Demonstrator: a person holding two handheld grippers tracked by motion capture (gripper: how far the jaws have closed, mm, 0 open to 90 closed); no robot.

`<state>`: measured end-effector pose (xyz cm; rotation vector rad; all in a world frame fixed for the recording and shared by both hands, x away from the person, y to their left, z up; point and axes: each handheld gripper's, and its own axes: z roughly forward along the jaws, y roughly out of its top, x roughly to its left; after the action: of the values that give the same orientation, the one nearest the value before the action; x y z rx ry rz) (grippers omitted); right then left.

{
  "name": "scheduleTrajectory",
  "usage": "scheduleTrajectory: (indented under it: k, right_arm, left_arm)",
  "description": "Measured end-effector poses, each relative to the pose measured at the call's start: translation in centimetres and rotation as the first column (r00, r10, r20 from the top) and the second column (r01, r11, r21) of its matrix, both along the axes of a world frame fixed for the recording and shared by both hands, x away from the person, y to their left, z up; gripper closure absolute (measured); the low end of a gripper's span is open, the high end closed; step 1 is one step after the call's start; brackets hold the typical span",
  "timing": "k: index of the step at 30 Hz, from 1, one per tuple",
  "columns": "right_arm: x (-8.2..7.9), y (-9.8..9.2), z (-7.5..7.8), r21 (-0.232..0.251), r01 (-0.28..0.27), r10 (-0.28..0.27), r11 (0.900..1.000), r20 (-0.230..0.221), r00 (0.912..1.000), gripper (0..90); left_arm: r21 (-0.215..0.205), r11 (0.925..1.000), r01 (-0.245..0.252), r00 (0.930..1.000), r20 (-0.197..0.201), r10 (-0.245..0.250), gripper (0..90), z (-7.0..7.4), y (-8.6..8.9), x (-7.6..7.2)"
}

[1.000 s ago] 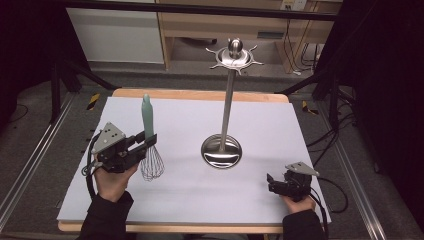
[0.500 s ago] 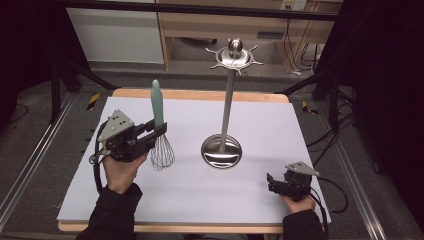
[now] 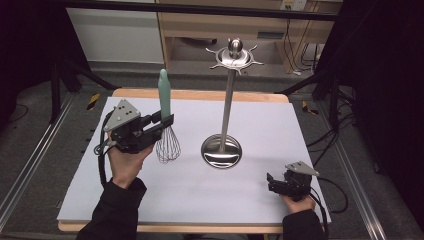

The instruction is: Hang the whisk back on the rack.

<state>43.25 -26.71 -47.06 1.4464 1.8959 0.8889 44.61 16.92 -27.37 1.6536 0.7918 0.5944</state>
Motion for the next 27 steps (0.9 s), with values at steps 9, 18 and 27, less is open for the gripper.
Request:
scheduleTrajectory:
  k: [9, 18, 27]
  right_arm:
    - [0.0, 0.0, 0.0, 0.001, -0.002, 0.002, 1.000, -0.001, 1.0000, 8.4]
    - [0.1, -0.1, 0.0, 0.004, 0.000, 0.000, 1.000, -0.002, 1.0000, 8.4]
    - [0.1, -0.1, 0.0, 0.010, -0.001, 0.001, 1.000, -0.003, 1.0000, 8.4]
  left_arm:
    - [0.024, 0.9995, 0.021, 0.9998, -0.001, -0.021, 68.9, 0.3, -1.4, 0.5]
    - [0.036, 0.9987, 0.035, 0.9993, 0.007, -0.036, 68.9, 0.8, -2.6, 0.8]
    - [0.057, 0.9974, 0.044, 0.9989, 0.011, -0.045, 68.9, 1.1, -4.3, 1.4]
